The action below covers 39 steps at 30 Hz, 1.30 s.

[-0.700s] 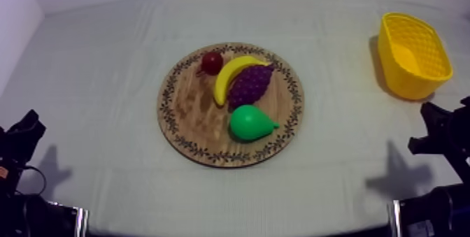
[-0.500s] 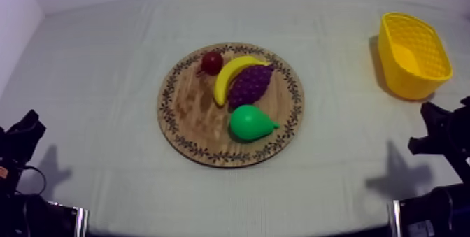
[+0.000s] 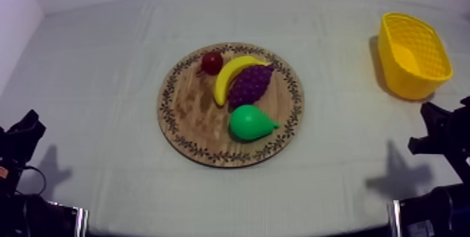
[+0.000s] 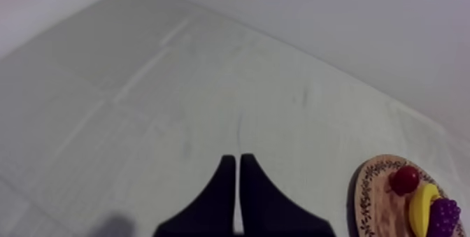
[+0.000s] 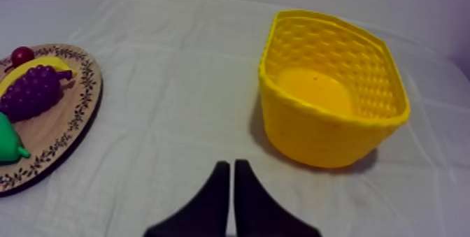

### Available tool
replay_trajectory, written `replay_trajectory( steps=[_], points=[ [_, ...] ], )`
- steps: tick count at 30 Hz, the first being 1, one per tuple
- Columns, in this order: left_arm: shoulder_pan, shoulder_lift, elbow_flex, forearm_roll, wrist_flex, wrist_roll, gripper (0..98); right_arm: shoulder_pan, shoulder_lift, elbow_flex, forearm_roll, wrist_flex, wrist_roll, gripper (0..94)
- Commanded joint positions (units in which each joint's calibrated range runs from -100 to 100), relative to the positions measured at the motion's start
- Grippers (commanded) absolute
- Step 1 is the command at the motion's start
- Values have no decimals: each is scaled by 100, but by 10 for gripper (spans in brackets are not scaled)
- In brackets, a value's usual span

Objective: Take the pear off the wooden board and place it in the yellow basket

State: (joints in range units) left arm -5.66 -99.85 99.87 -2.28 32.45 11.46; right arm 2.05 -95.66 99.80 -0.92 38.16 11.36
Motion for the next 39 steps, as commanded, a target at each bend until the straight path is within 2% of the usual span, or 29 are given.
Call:
replay_trajectory(
  steps=[1, 27, 33, 39],
  points=[
    [-2, 2, 2, 0, 5, 0, 1, 2, -2, -2, -3, -1, 4, 2],
    [-2, 2, 2, 0, 5, 0, 1, 2, -2, -2, -3, -1, 4, 2],
    [-2, 2, 2, 0, 5, 0, 1, 2, -2, -2, -3, -1, -375, 2],
    [-2, 2, 2, 0, 5, 0, 1, 2, -2, -2, -3, -1, -143, 2]
  ],
)
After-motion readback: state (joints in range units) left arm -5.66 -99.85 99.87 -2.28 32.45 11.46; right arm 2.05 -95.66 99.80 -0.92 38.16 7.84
